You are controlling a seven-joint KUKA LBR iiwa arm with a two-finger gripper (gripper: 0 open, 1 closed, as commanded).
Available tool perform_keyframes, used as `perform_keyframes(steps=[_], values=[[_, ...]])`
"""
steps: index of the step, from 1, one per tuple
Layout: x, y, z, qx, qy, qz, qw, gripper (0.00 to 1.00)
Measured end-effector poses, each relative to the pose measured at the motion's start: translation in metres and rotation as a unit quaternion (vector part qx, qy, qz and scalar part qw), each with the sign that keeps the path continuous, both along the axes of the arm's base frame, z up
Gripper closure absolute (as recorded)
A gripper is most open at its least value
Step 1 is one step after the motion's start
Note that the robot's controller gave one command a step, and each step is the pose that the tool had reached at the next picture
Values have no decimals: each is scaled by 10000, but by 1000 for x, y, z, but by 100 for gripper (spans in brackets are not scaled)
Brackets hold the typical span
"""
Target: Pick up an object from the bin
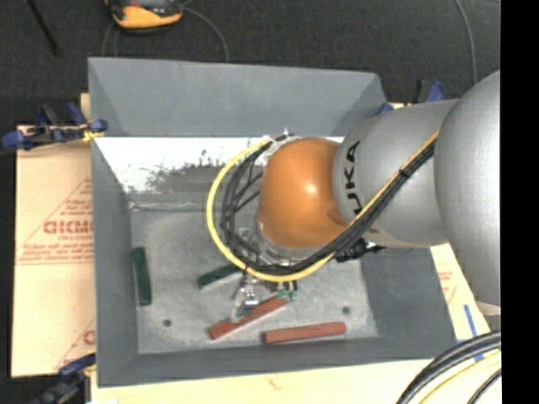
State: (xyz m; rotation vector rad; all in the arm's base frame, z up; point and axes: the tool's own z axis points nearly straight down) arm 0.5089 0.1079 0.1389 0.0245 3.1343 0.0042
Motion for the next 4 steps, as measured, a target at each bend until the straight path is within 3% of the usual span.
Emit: perform_keyframes(steps=[1,2,3,4], values=[[13,-15,-44,-11,21,332,9994,0],[24,-26,-40,10,23,-112,9999,0],[68,-14,-59,3,55,-469,9989,100],[68,-14,-59,6,55,-470,9989,100]])
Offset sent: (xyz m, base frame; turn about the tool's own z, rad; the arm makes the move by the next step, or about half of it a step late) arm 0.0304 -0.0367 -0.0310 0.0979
